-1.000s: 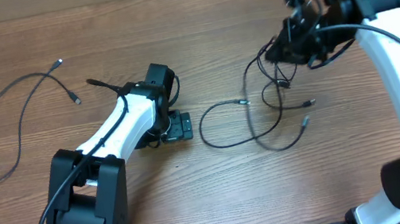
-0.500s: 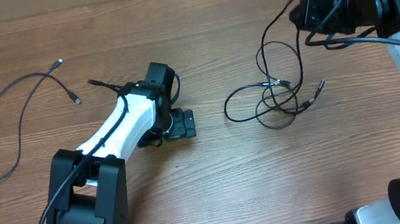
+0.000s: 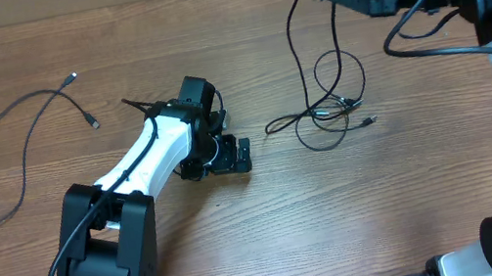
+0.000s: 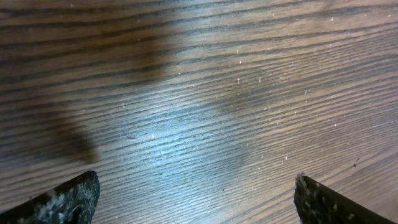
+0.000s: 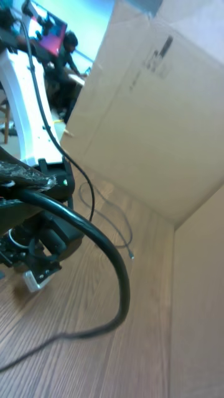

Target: Untangle cables

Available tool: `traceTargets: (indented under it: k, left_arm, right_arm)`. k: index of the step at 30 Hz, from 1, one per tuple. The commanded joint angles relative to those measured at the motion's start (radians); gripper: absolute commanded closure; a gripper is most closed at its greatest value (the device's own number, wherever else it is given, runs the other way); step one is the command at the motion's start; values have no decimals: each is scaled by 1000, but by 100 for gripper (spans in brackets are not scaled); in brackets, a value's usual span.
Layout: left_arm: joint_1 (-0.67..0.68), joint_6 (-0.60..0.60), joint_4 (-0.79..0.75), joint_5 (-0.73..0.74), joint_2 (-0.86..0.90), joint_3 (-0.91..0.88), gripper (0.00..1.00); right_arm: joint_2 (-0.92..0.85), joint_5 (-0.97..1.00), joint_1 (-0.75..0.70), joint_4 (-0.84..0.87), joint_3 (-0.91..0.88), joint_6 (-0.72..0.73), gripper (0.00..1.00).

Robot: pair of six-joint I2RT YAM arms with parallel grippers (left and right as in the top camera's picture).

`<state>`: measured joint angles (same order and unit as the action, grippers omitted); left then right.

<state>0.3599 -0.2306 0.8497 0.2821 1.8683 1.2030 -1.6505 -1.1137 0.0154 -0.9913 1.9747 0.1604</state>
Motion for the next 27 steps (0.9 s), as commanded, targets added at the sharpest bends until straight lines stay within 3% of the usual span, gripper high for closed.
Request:
traceTargets:
  k: [1,4,9,19,27]
  left_arm:
    - [0,26,2,21,-10,-6,0]
    - [1,26,-3,22,-10,-6,0]
    - [1,25,-33,22,-9,-6,0]
    - [2,14,-46,26,-9,-6,0]
    - [1,-37,-52,68,-9,-6,0]
  right_arm:
    - [20,-274,-67,49,30,-16,96]
    - [20,-438,-125,113,30,-16,96]
    - [19,-425,-182,75,28,-13,96]
    - [19,322,-183,-393,27,-13,96]
    - [18,504,-145,-608,-50,-53,96]
